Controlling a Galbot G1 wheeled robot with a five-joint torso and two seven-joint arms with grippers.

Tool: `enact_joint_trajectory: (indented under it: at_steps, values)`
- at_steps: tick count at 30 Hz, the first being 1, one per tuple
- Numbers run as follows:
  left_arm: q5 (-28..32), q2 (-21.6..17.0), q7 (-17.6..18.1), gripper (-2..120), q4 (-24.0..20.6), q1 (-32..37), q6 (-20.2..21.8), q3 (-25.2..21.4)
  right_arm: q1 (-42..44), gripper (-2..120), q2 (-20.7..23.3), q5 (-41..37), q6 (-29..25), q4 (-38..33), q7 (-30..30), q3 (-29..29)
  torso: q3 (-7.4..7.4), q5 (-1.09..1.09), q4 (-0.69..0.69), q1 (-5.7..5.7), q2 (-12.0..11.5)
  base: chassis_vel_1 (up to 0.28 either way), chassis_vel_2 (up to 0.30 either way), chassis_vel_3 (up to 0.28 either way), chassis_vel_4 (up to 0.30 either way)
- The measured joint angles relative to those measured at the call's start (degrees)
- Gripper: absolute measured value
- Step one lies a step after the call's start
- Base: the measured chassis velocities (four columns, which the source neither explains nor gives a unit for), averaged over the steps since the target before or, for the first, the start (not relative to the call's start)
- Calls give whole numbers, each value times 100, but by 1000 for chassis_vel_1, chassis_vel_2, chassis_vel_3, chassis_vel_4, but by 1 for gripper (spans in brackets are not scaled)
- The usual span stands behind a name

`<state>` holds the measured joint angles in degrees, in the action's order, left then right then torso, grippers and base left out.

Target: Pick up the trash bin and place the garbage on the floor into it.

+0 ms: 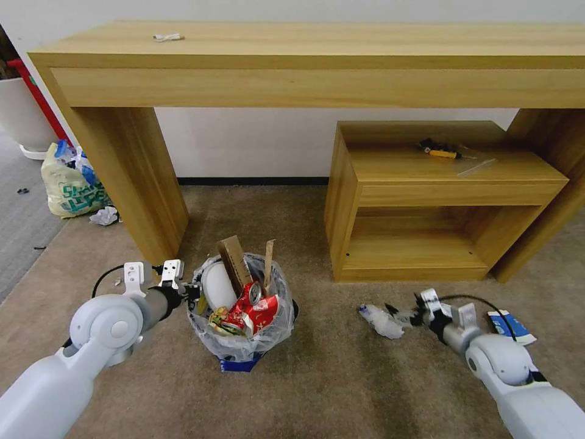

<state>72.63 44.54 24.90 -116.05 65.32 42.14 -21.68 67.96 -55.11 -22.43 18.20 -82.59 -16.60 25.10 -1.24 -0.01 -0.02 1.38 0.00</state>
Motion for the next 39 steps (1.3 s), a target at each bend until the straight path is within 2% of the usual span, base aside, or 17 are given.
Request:
enact_joint_trajectory:
  at_steps: [2,4,6,11,13,19,22,24,26,28,30,31,34,37,38,39]
  values:
    - [-24,35,1,0,11,-1,0,57,-456,100,-123,140,-116,669,-76,-271,0,0,2,0,0,0,0,0,0]
    - [-30,43,1,0,17,-3,0,69,-537,100,-146,153,-117,778,-83,-327,0,0,4,0,0,0,0,0,0]
    - [-77,75,1,0,53,-23,0,137,-895,100,-220,84,106,1178,-84,-680,0,0,4,0,0,0,0,0,0]
    - [-92,87,-6,0,85,-66,0,183,-1063,100,-251,-101,377,1306,6,-994,0,-3,2,0,0,0,0,0,0]
    - [-93,88,-13,0,104,-93,0,198,-1282,100,-381,-68,425,1617,47,-1267,0,-2,1,0,0,0,0,0,0]
    - [-102,90,-33,0,108,-72,0,192,-1716,99,-681,216,317,2374,160,-1516,0,0,2,1,0,0,0,0,0]
    - [-141,95,-75,0,112,-64,0,188,-1860,92,-769,298,248,2575,202,-1566,0,-1,3,1,0,0,0,0,0]
    - [-179,117,-107,0,131,-68,0,187,-1961,81,-817,364,213,2691,232,-1593,0,-1,2,1,0,0,0,0,0]
    - [-180,123,-112,0,133,-69,0,188,-1974,79,-820,368,210,2699,234,-1597,0,-2,2,1,0,0,0,0,0]
    - [-190,140,-122,0,141,-76,0,194,-2041,66,-854,375,207,2738,253,-1631,0,-2,1,1,0,0,0,0,0]
    - [-191,141,-122,0,141,-79,0,196,-2059,65,-873,389,198,2754,265,-1639,0,-2,1,1,0,0,0,0,0]
    - [-192,142,-124,0,142,-84,0,199,-2093,56,-921,433,142,2785,295,-1646,0,-1,2,1,0,0,0,0,0]
    - [-192,136,-128,0,140,-90,0,201,-2106,50,-952,447,108,2788,320,-1648,0,-1,3,1,0,0,0,0,0]
    - [-186,90,-130,0,120,-95,0,199,-2079,34,-1012,516,80,2766,369,-1651,0,-2,2,1,0,0,0,0,0]
    - [-186,90,-130,0,120,-95,0,199,-2079,34,-1012,516,80,2766,369,-1651,0,-2,2,1,0,0,0,0,0]
    - [-183,73,-130,0,106,-91,0,195,-2056,28,-1043,591,39,2766,390,-1649,0,-1,2,1,0,0,0,0,0]
